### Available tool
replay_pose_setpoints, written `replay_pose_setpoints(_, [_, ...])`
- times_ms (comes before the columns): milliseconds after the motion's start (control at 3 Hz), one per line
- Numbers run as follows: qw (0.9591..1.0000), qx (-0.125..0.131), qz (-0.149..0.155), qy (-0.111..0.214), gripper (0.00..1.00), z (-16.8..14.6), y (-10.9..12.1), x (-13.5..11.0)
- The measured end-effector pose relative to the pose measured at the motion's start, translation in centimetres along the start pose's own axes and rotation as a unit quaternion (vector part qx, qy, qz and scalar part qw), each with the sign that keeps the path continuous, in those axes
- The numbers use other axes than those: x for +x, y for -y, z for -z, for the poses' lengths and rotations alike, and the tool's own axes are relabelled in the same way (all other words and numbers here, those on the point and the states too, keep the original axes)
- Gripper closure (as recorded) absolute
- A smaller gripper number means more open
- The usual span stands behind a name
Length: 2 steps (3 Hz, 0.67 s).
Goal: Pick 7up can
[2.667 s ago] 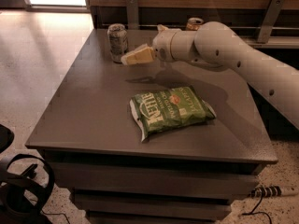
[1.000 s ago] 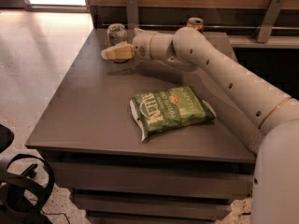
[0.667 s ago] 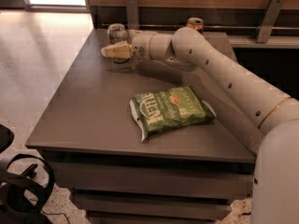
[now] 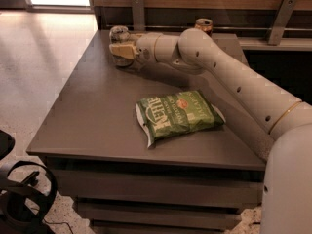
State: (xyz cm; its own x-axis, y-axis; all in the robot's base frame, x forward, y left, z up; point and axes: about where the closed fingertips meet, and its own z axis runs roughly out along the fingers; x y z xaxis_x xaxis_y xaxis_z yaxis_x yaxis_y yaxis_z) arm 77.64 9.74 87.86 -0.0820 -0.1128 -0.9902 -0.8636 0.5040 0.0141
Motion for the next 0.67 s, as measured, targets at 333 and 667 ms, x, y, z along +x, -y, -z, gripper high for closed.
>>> replay_pose_setpoints(333, [1.0,-0.002,0.0,0.0,0.88,-0.24,-0.22,0.01])
replay_pose_setpoints(667, [1.0,-0.004,0.0,0.0,1.0,-0.43,-0.39,0.02])
